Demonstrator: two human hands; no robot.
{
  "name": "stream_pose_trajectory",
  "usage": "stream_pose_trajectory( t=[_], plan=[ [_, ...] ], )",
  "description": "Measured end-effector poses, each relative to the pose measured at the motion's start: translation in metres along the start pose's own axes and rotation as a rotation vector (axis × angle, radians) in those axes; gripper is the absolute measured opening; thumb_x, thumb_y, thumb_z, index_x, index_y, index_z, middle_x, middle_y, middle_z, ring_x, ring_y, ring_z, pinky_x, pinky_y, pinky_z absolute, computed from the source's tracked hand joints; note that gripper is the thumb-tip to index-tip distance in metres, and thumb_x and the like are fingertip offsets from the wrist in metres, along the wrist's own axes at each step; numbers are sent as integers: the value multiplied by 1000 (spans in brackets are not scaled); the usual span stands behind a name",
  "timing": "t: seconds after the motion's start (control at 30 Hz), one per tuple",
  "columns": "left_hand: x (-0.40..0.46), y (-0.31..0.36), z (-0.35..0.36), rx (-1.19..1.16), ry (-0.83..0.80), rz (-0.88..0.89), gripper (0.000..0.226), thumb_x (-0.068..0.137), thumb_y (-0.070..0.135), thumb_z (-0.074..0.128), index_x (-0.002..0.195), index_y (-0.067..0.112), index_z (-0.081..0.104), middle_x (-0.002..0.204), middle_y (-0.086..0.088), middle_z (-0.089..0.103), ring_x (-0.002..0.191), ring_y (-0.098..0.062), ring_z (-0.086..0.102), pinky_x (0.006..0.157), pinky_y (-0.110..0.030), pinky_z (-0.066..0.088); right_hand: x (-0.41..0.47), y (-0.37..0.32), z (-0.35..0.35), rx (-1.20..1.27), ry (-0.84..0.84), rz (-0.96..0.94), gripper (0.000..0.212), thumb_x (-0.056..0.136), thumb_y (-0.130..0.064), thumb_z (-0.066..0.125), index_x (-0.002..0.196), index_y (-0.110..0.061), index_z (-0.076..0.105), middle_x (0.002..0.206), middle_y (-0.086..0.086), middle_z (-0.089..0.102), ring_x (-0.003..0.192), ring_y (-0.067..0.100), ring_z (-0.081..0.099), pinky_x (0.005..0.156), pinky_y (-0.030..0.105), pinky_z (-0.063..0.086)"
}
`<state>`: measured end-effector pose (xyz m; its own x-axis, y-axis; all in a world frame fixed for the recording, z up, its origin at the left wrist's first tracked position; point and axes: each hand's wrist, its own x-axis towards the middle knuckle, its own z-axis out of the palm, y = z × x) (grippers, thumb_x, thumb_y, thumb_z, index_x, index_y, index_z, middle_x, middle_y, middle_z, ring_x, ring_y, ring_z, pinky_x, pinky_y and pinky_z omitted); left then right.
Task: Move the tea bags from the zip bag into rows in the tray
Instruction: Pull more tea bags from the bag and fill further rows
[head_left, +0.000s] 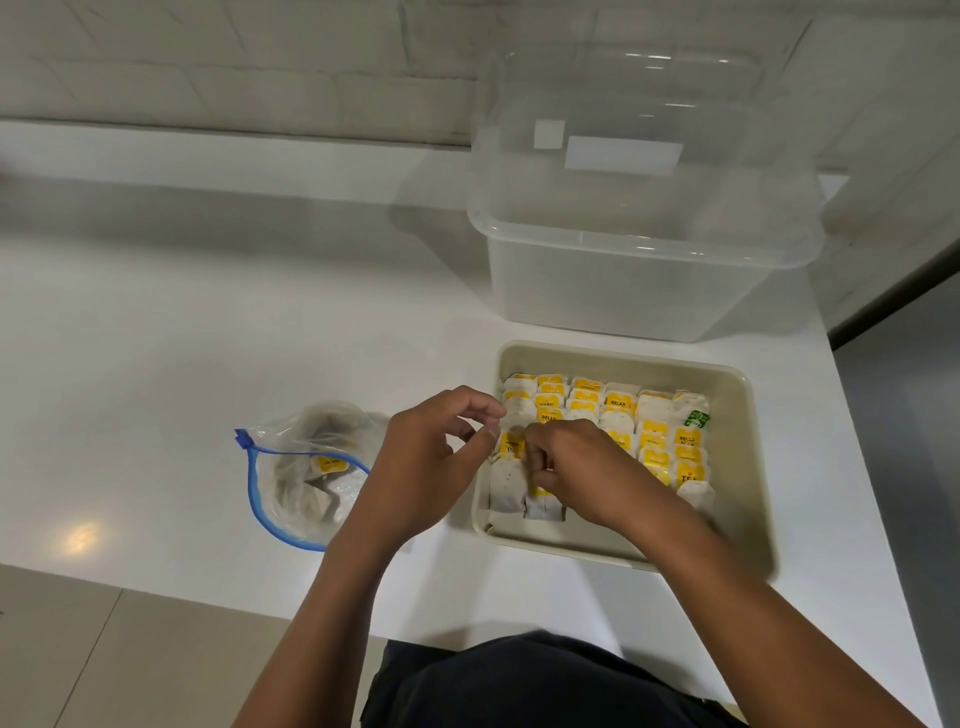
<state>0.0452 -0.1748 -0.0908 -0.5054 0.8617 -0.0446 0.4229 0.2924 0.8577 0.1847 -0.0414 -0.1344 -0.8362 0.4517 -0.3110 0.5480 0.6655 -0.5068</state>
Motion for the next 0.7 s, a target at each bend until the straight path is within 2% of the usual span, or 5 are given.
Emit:
stream_pose_trajectory(
  t=[0.23,0.43,0.53,0.63,0.7],
  plan=[
    [-9,0,-2,-8,7,19,18,91,15,68,96,32,70,95,21,69,83,-5,65,68,-11,45,-16,-13,-16,25,168,-39,6,92,-20,61,86,-21,63,88,-4,60,83,15,57,73,34,49],
    [-27,1,-26,55,34,-8,12,92,22,68,97,34,69,93,24,67,78,-7,65,68,-11,46,-33,-56,-30,147,245,-121,6,93,-24,63,88,-27,63,82,-12,63,66,-6,53,62,18,39],
    [-42,-11,-53,153,52,-77,13,90,27,69,99,36,66,86,24,65,68,-12,64,61,-11,45,-33,-86,-25,251,270,-139,2,93,-25,65,94,-26,65,75,-14,62,67,1,58,62,12,40],
    [-59,-32,-82,300,55,-215,12,90,34,69,95,42,62,79,25,64,70,2,63,62,-7,41,-28,-118,-6,379,251,-137,10,94,-22,63,102,-26,67,76,-13,63,67,8,60,64,10,42],
    [-68,-48,-93,350,97,-254,11,91,32,69,99,38,67,82,25,65,70,5,63,68,-12,44,-20,-137,11,408,221,-138,14,95,-22,60,104,-28,68,80,-12,65,68,7,62,66,11,44]
  ],
)
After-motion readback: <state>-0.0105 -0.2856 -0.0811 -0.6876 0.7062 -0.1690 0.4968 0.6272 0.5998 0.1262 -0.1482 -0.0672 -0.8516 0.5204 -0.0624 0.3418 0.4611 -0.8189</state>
